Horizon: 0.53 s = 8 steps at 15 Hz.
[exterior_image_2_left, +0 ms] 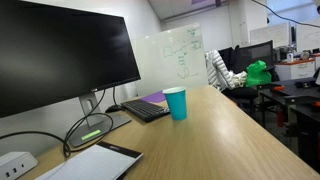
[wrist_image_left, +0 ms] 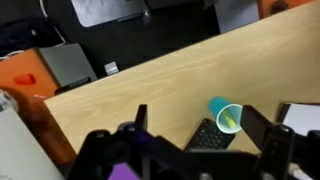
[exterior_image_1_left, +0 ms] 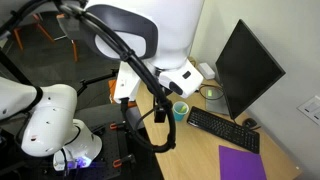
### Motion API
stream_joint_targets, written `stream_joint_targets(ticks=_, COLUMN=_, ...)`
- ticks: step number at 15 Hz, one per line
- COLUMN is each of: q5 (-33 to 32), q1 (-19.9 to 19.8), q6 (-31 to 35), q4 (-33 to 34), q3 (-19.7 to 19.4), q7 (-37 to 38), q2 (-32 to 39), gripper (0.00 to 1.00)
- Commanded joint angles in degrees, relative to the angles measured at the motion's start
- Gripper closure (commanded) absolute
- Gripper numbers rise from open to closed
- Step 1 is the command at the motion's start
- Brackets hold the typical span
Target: Move the blue cup to the front left side of the desk
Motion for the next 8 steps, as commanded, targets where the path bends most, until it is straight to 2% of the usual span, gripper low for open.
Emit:
stream_joint_targets(ticks=1, q5=0.3, q1=-0.64, q6=-0.07, q4=0.1, q3=0.47, q7=-0.32, q2=0.11, gripper=0.0)
stream_joint_targets(ticks=6, q5=0.81, q1=-0.22, q6=0.49, q4=-0.12, q3=0.55, q7=-0.49, q2=0.43, gripper=0.0)
stream_joint_targets(ticks=8, q5=1.98, q1=0.52, q6=4.74, q4=-1.61, q3=2.19, q7=1.86, q2=2.23, gripper=0.0)
